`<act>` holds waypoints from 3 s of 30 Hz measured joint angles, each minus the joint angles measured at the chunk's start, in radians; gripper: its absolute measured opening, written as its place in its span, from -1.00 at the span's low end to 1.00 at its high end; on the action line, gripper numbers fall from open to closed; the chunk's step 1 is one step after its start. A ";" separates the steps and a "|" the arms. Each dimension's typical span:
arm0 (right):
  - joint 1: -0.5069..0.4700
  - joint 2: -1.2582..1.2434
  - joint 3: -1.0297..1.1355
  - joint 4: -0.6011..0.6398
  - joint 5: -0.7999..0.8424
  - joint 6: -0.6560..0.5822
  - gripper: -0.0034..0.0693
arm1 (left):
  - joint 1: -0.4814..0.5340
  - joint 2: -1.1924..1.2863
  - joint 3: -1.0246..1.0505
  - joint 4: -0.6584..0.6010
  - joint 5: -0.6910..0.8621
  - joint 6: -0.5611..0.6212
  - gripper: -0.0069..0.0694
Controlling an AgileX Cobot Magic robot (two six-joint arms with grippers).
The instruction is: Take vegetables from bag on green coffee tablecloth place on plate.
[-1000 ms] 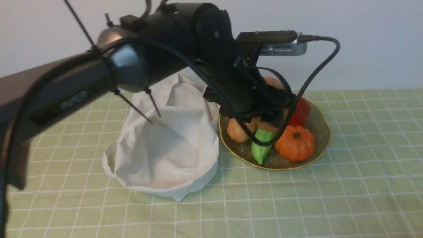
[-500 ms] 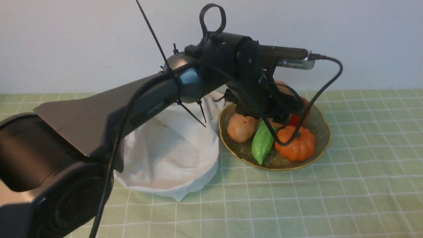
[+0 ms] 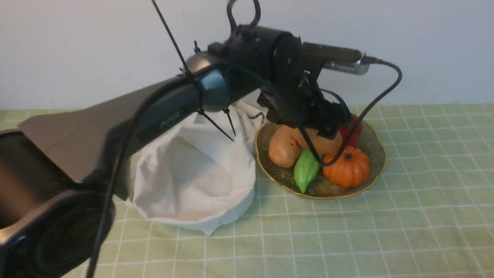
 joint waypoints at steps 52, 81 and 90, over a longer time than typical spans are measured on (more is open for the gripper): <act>0.000 0.000 0.000 0.000 0.000 0.000 -0.95 | 0.000 -1.239 2.011 -0.017 -1.523 -0.042 -0.83; 0.000 0.000 0.000 0.000 0.000 0.000 -0.95 | 0.472 -2.053 2.024 0.110 -0.656 0.077 -0.83; 0.000 0.000 0.000 0.000 0.000 0.000 -0.95 | 0.563 -2.136 2.027 0.152 -0.500 0.039 -0.83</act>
